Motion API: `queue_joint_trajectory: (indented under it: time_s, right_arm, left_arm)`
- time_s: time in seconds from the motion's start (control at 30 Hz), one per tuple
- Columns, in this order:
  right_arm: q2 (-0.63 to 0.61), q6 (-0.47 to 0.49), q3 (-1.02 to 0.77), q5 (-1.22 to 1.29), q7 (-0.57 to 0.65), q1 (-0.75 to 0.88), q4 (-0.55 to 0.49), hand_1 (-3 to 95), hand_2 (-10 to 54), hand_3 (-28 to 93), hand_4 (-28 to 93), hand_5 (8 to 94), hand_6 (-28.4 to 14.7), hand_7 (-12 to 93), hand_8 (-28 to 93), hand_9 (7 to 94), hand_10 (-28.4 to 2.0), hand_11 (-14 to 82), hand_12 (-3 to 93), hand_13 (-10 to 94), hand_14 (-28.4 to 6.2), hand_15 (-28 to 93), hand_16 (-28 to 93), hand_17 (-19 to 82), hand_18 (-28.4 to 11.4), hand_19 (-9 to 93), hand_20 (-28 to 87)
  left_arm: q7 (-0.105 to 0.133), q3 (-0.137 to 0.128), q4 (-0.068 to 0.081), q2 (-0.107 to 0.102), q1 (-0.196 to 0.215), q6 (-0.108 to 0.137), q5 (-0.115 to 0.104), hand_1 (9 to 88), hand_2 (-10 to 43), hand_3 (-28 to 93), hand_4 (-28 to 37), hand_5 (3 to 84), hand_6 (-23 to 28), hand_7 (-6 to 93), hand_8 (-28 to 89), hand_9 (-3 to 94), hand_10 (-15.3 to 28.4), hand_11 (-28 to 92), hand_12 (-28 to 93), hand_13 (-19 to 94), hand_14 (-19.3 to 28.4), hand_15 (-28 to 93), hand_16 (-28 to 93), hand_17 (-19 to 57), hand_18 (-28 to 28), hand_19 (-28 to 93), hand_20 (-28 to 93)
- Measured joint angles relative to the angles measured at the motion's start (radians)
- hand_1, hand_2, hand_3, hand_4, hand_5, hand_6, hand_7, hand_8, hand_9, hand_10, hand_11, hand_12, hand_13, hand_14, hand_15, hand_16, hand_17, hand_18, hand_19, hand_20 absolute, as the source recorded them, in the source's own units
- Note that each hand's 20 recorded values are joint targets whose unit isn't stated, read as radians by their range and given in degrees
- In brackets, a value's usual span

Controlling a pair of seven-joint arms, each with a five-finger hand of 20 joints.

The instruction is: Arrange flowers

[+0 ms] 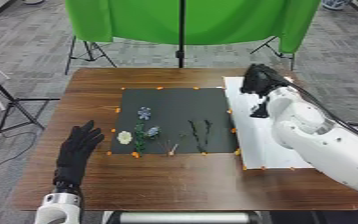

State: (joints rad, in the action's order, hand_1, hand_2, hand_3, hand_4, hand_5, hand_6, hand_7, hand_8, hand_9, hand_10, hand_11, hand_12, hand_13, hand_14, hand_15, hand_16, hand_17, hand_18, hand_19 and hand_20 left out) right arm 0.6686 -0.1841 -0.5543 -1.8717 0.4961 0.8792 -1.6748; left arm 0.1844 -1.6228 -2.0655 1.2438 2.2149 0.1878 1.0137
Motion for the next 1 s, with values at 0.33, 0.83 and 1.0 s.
queue_joint_trajectory:
  time_s: [0.33,0.83,1.0]
  right_arm:
    - [0.112,0.115,0.156,0.097,-0.126,-0.098,-0.084,60.3,-9.5,56,-17,80.5,1.1,20,10,90.7,-8.3,18.7,38.0,93,-0.9,61,35,67,-11.0,93,62]
    - [0.226,0.126,0.237,0.095,-0.136,-0.077,-0.062,55.1,-9.5,56,-16,76.4,1.4,19,7,86.9,-9.7,23.9,33.0,92,-1.5,62,36,66,-11.3,93,62]
    - [0.241,0.133,0.239,0.086,-0.133,-0.07,-0.038,52.9,-9.5,55,-15,74.4,1.2,18,7,85.2,-10.9,26.9,27.8,91,-1.8,62,36,66,-11.6,93,63]
  left_arm:
    - [-0.007,0.0,0.0,0.001,-0.001,-0.014,0.0,20.9,15.3,56,-28.3,36.5,8.4,2.8,-4,37.0,14.8,15,11,27,19.2,24,-2,0.5,14.2,13,16]
    - [-0.019,0.001,0.004,0.001,-0.008,-0.027,0.0,20.5,15.0,56,-28.3,36.2,8.3,2.8,-4,36.8,14.7,15,11,27,19.3,24,-1,0.2,14.4,13,16]
    - [-0.024,0.001,0.005,0.001,-0.009,-0.035,0.001,20.6,14.5,56,-28.3,36.1,8.3,2.6,-4,36.7,14.7,15,11,27,19.4,23,-1,0.0,14.5,13,16]
